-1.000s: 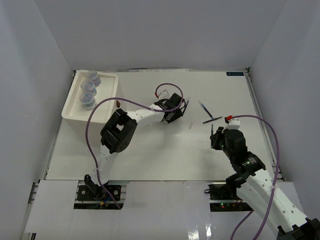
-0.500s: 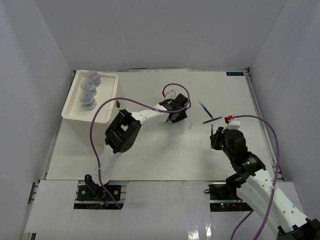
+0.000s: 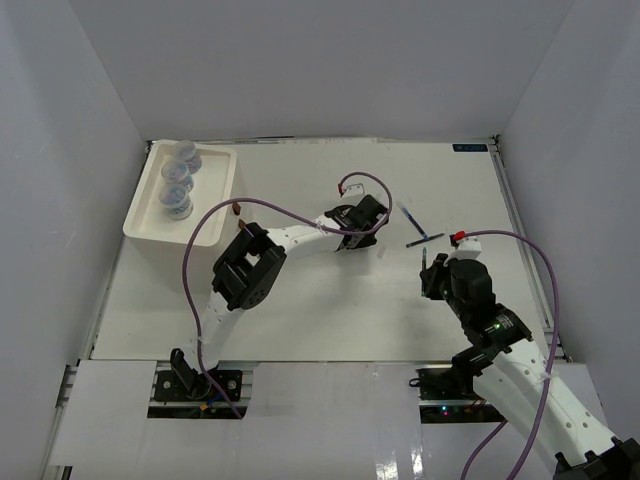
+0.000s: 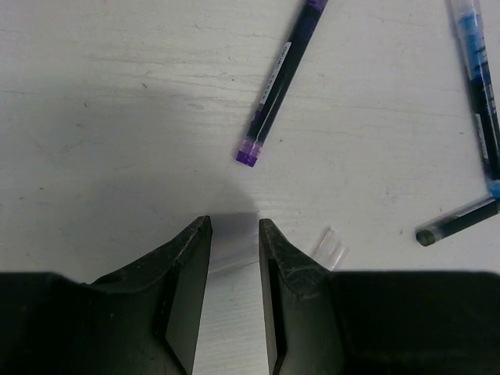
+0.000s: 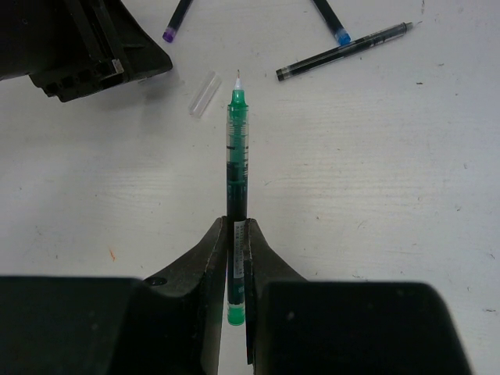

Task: Sort the stationery into containers
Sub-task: Close the pen cap on the pen.

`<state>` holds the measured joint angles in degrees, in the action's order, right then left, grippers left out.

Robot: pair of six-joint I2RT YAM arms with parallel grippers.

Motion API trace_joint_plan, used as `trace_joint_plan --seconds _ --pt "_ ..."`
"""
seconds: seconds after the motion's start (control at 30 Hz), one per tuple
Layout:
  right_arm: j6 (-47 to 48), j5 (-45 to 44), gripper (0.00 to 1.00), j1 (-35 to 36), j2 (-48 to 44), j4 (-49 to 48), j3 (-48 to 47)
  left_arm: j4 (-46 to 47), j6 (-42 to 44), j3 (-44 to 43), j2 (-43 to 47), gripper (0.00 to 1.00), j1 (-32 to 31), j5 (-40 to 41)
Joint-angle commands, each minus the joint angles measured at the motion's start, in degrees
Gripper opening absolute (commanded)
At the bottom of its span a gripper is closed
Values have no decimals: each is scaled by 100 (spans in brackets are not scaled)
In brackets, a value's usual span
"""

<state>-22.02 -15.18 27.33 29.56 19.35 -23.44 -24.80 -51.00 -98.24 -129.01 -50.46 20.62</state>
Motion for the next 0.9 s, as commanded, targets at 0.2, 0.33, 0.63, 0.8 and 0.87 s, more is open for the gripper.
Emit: trace_joint_plan --seconds 0.2,0.33,0.63,0.8,0.87 --pt "31 6 9 -9 -29 -248 68 -88 1318 946 446 42 -113 -111" --pt "40 6 9 -9 -3 -248 59 579 2065 1490 780 45 -113 -452" --pt "57 33 9 -17 32 -248 59 1081 3192 2133 1272 52 -105 -1051" --pt "66 50 9 -17 76 -257 50 1153 3159 2292 1580 56 -61 -876" --pt "58 50 9 -17 76 -257 50 996 2861 2195 1659 57 -8 -727"
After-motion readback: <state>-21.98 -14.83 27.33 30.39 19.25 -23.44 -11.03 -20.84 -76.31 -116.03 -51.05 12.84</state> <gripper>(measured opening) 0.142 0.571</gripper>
